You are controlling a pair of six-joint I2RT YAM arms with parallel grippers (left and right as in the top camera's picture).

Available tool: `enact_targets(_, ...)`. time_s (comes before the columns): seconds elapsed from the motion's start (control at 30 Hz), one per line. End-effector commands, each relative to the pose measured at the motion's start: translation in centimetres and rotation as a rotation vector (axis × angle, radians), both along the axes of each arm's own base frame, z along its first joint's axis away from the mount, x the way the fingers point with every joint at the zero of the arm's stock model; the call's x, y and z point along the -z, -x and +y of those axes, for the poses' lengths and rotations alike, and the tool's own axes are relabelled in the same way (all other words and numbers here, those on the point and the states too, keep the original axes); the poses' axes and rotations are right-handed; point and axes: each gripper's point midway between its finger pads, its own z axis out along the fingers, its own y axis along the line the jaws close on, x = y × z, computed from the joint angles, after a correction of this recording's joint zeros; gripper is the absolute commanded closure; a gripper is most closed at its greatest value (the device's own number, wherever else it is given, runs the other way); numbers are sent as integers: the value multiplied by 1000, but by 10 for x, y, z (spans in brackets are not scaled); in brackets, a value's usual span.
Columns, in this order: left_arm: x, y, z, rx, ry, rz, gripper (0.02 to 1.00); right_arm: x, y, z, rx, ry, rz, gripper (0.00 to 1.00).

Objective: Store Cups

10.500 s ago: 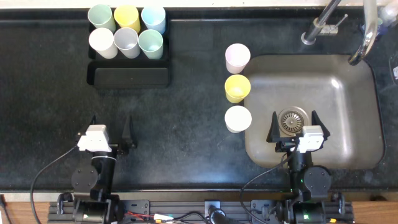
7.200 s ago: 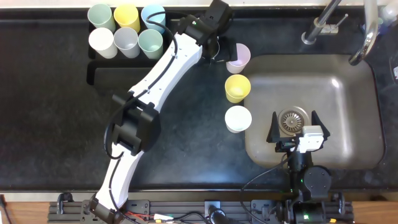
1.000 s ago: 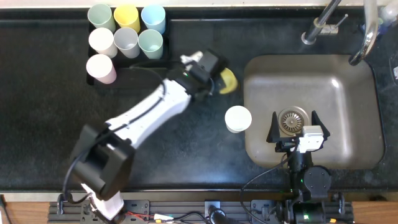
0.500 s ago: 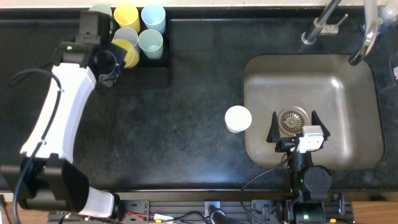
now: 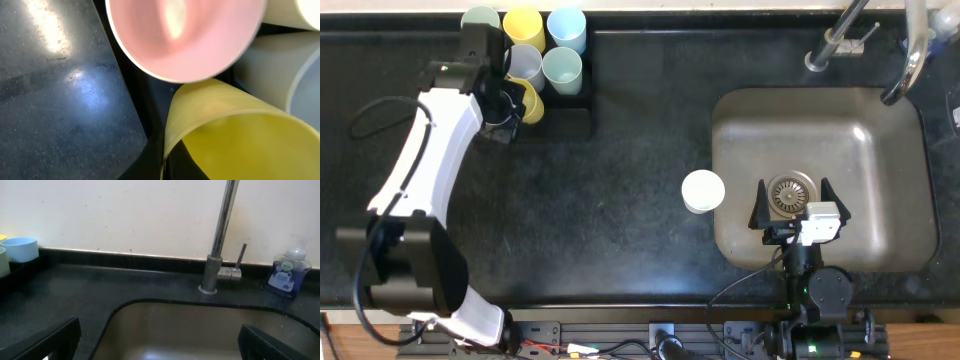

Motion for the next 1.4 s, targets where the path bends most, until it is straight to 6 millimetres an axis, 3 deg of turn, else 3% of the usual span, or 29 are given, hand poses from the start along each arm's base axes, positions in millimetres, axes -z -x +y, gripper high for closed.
enact_targets(0.03,6,0,11,-55,3,15,980,3,0,0,0,-8,0,3)
enact_targets(0.37,8,-1,15,-106,14,16,982,3,0,0,0,-8,0,3)
enact_targets(1.4,43,-1,5,-89,44,99,982,3,0,0,0,-8,0,5)
